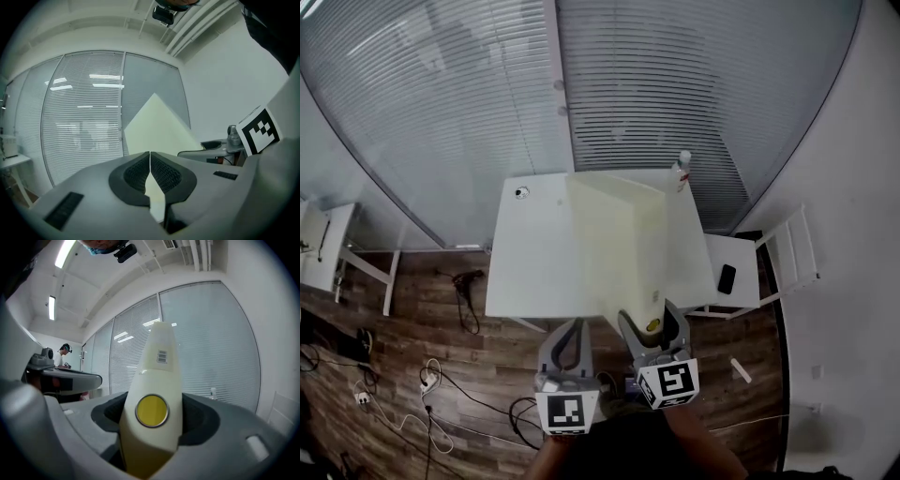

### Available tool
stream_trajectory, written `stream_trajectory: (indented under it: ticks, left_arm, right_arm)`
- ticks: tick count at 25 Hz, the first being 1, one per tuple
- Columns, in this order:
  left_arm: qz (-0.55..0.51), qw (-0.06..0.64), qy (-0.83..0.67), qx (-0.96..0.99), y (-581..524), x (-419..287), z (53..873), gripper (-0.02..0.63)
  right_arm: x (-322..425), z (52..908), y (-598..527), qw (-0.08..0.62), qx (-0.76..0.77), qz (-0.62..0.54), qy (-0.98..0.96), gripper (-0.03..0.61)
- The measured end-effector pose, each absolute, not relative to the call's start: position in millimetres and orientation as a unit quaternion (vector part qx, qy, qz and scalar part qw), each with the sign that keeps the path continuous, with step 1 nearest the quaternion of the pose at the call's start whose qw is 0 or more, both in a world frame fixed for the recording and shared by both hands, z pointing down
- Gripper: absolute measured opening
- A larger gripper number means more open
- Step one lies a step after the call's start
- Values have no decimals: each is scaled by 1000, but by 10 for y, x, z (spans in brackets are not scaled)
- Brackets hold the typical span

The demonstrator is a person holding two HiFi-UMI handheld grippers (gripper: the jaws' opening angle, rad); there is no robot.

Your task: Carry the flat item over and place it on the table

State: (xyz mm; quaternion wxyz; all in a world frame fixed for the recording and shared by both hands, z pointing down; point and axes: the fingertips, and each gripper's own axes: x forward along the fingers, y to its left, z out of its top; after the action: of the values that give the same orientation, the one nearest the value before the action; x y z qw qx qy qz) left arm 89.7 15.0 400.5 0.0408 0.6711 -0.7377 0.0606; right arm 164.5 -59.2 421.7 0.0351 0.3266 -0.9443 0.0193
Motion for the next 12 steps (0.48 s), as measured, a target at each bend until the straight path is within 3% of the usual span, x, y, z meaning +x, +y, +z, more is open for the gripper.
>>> stream_trajectory:
  ticks: [5,9,12]
  left_arm:
    - [94,18,-736,670,67,880,4159,0]
    - [68,67,-750,655,-22,809,4209,2]
    - [70,67,-750,655,-54,777,4231,0]
  right_arm:
    - [1600,4457,-769,53,315,30,-947,301]
    - [1521,4624,-950,48,312,35,-948,301]
    - [1461,4778,-1032,53,306,16,-950,302]
